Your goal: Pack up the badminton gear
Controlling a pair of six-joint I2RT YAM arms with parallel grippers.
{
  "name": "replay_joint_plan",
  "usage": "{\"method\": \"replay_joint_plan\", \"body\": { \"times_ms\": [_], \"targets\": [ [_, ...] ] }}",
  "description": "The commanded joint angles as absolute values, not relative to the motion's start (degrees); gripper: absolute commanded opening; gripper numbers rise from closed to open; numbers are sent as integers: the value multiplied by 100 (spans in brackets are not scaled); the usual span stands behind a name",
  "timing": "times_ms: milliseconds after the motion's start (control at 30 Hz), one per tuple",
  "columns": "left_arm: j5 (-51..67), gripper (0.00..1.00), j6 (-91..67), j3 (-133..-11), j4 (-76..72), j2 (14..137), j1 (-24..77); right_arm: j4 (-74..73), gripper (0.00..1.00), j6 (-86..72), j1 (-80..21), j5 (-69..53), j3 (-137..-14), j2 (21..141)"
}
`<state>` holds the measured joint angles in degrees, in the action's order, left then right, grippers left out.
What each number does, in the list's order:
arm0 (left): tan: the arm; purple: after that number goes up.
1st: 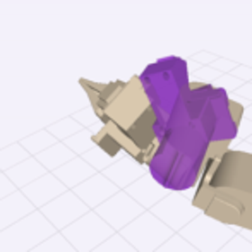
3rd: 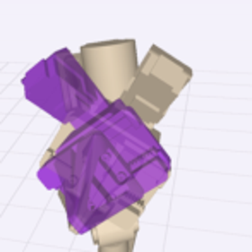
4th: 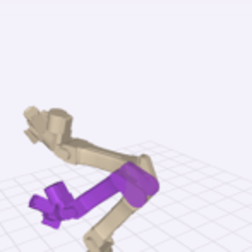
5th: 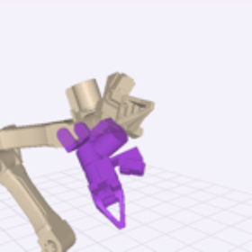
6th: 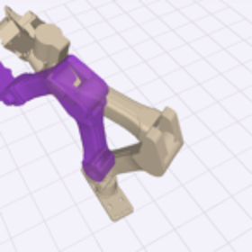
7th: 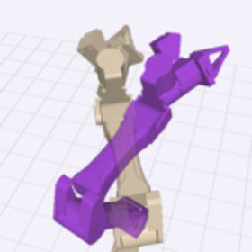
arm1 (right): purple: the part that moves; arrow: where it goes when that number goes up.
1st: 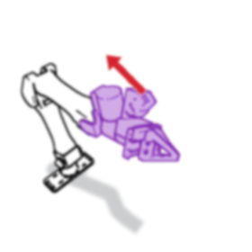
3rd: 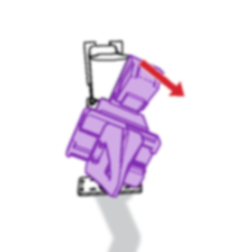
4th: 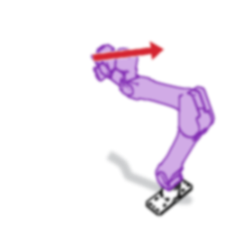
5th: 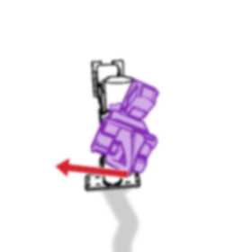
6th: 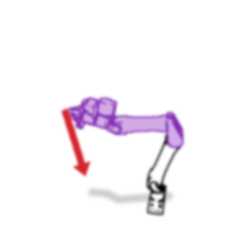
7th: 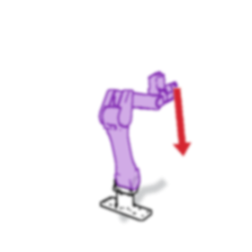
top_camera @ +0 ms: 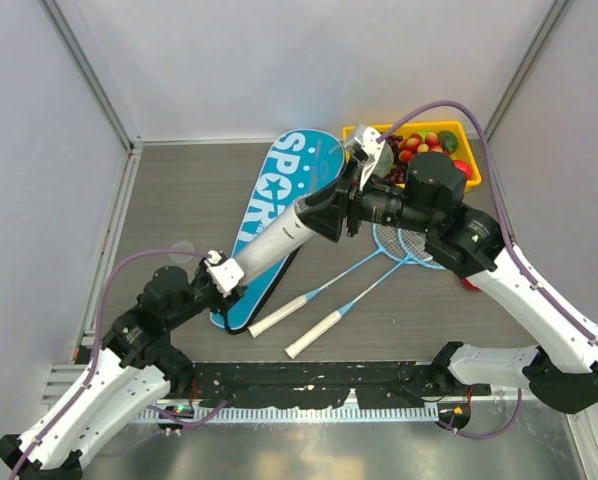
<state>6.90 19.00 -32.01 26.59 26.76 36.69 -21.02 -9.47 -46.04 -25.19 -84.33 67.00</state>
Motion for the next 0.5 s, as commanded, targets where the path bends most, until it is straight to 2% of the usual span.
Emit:
{"method": "replay_joint_plan", "body": {
  "times_ms": [0, 267, 467],
  "targets": [
    [844, 16, 1872, -3340, 1916, 2663, 3691, -2294, 59, -984, -4685, -2418, -8815, 6557],
    [835, 16, 1881, -3305, 1907, 2584, 3700, -2356, 67, -993, -4676, -1873, -8868, 6214],
    [870, 16, 1890, -3270, 1907, 2558, 3691, -2075, 78, -1028, -4685, -1661, -8868, 6073]
  ]
}}
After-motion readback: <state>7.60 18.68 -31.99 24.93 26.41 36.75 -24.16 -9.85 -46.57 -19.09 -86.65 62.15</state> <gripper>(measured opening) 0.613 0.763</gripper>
